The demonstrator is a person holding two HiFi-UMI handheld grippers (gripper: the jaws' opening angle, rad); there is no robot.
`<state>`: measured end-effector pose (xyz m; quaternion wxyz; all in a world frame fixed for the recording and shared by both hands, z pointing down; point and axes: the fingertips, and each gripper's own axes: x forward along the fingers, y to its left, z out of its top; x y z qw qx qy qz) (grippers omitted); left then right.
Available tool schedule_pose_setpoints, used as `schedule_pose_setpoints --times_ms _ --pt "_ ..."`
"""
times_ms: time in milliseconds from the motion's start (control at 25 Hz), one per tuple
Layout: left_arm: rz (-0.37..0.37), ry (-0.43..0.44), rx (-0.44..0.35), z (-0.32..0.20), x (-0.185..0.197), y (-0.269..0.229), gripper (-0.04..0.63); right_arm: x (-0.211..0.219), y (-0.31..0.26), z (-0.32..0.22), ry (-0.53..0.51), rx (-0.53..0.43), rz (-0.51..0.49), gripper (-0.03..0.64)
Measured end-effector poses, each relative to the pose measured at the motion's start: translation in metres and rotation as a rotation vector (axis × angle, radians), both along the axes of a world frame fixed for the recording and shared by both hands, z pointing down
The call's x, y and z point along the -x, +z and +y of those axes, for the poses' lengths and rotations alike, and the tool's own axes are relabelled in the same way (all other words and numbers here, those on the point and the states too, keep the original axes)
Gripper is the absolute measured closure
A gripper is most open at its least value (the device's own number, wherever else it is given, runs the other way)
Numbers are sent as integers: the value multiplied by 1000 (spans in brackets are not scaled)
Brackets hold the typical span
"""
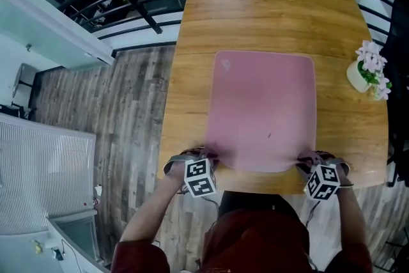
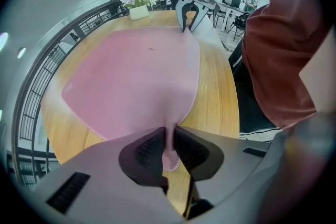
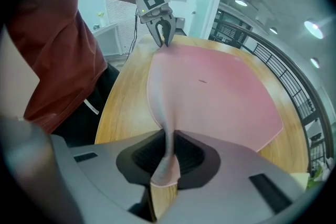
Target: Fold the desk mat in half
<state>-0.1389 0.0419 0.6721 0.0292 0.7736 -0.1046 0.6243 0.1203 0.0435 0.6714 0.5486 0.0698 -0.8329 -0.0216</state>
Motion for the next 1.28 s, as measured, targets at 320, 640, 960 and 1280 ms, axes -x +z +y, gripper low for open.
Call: schedule_pose_setpoints --times_ms 320,640,960,1280 --pt "-10 -10 18 2 0 -8 525 0 -12 1 12 14 -23 560" --pt "-8 -13 -1 -8 1 -20 528 1 -30 -12 13 8 -37 565" --pt "5 -32 -21 -40 0 -35 526 3 -42 -40 30 -48 -37 565" --pt "10 -40 -7 -61 0 -26 524 4 -35 -67 75 -91 -29 563"
